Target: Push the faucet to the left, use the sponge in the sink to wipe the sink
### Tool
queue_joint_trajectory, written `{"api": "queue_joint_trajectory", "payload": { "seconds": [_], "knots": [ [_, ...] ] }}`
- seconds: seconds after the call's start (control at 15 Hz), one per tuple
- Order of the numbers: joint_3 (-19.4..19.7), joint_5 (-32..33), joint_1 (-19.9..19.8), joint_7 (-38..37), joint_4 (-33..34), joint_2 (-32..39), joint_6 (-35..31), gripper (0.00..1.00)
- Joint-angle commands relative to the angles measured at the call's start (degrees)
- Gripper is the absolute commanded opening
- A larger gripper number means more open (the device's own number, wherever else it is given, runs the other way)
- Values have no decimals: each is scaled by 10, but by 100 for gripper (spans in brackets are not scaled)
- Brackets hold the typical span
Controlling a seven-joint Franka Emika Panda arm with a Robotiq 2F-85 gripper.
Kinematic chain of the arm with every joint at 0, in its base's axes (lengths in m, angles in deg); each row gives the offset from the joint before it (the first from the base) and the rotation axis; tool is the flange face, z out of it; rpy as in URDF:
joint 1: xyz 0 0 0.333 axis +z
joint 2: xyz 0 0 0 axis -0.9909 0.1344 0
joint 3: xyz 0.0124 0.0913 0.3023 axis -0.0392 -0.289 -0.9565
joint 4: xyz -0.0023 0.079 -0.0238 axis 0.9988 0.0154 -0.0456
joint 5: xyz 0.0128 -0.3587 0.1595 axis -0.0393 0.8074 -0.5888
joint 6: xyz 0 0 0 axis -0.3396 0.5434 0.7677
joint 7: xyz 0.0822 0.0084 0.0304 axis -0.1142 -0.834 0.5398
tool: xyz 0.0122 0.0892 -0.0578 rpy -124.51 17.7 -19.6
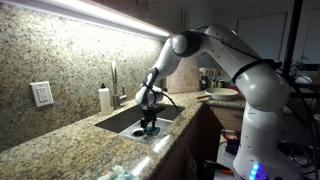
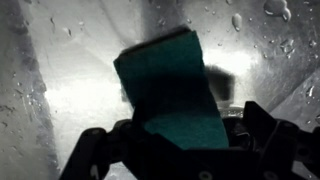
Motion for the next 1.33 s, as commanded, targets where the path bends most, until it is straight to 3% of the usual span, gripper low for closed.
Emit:
{"api": "queue_joint_trajectory", "payload": {
  "seconds": [0.0, 0.8, 0.87, 0.93, 1.27],
  "knots": [
    [15, 43, 17, -32, 21, 15, -27, 100],
    [13, 64, 11, -36, 67, 66, -24, 100],
    [9, 63, 9, -31, 68, 66, -24, 75],
    [7, 62, 8, -30, 68, 65, -25, 74],
    [2, 60, 7, -30, 70, 61, -30, 42]
  ]
}}
